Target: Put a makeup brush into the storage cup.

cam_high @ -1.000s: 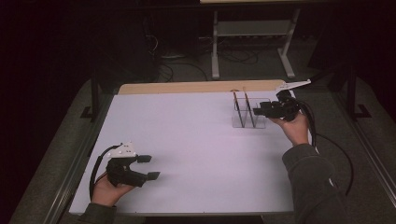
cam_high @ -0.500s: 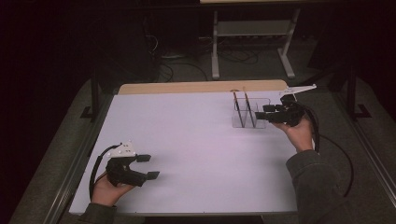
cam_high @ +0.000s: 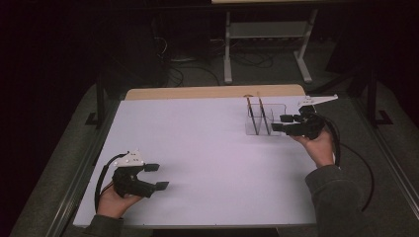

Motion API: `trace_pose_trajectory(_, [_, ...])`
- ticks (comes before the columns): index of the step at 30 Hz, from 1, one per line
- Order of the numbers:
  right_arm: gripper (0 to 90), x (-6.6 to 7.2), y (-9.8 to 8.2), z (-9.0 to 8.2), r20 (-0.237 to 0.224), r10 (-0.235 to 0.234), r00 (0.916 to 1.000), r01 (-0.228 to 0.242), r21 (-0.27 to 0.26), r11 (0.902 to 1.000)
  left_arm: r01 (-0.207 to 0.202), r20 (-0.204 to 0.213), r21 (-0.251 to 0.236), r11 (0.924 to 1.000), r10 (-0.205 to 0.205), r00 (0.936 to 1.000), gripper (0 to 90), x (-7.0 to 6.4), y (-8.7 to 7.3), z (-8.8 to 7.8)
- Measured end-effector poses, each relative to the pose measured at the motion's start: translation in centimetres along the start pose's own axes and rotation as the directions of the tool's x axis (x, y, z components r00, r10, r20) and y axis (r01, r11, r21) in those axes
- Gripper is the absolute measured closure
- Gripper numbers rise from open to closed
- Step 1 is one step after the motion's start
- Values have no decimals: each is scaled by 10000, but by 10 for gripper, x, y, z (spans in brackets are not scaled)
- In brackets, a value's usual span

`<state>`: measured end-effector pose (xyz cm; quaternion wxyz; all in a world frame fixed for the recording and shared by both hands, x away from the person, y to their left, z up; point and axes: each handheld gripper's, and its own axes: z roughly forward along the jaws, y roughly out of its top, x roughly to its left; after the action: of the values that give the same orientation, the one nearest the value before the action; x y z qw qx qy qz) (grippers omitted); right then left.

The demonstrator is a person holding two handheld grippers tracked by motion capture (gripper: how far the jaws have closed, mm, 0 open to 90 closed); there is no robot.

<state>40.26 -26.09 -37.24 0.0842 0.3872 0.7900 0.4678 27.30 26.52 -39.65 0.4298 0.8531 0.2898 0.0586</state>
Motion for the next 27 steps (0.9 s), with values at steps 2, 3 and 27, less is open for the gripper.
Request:
trace_pose_trajectory(2, [361, 1, -1, -1, -37, -5, 10000, 5, 27, 10000, 3, -1, 23, 10000, -3, 10000, 236, 0, 0, 0])
trace_pose_trajectory(3, [360, 2, -2, -1, -61, -8, 10000, 8, -21, 10000, 12, -3, 7, 10000, -12, 10000, 236, 0, 0, 0])
trace_pose_trajectory(27, [341, 14, -18, -13, -40, -134, 9999, 134, -83, 9999, 9, -20, -14, 10000, -9, 10000, 231, 1, 0, -1])
